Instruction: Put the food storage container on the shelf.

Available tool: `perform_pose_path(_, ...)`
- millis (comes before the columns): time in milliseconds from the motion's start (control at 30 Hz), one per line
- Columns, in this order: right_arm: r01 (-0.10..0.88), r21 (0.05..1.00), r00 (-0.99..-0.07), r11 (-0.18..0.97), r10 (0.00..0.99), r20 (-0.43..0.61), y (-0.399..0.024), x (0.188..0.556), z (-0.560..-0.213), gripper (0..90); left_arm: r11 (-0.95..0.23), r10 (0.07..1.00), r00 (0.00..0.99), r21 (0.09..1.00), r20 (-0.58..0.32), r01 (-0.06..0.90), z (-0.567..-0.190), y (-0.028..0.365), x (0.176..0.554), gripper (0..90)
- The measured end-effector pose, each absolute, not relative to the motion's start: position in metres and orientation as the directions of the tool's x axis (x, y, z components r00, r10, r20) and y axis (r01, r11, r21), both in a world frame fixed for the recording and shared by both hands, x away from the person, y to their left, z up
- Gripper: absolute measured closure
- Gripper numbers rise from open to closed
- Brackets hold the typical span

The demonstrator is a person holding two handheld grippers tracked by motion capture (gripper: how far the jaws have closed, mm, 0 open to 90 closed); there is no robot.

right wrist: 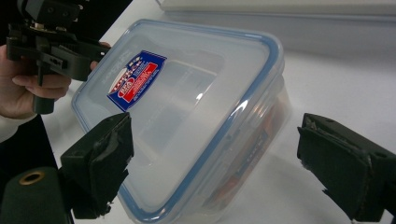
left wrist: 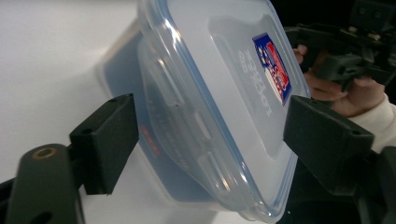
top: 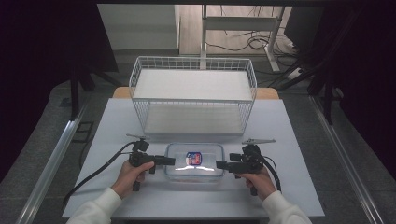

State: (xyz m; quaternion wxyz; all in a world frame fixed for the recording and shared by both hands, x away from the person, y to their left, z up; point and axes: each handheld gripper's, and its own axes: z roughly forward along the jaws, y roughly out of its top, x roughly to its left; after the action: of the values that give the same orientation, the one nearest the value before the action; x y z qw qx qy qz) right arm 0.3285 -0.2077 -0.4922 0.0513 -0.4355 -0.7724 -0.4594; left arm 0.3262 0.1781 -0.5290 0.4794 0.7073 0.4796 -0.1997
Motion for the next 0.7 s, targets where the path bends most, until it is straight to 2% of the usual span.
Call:
perform_pose_path(233,0.761,0.616,-0.594,0.204,0.602,0.533,-0.199,0.337,-0.501,10.3,-0.09,0.487,0.457,0.478,-0.744,0.874,-0.53,0.178,0.326,24.1)
perform_pose_path(467,0.805,0.561,-0.55,0.195,0.601,0.58,-0.191,0.345,-0.507,16.5,-0.09,0.499,0.454,0.477,-0.738,0.874,-0.528,0.18,0.325,31.2)
perform_pose_path(633,0.832,0.531,-0.505,0.158,0.611,0.61,-0.199,0.345,-0.501,32.0,-0.077,0.506,0.439,0.468,-0.743,0.88,-0.526,0.181,0.323,34.7)
perform_pose_path(700,0.835,0.529,-0.5,0.153,0.612,0.612,-0.2,0.344,-0.5,34.1,-0.071,0.504,0.435,0.467,-0.746,0.882,-0.526,0.182,0.322,36.7)
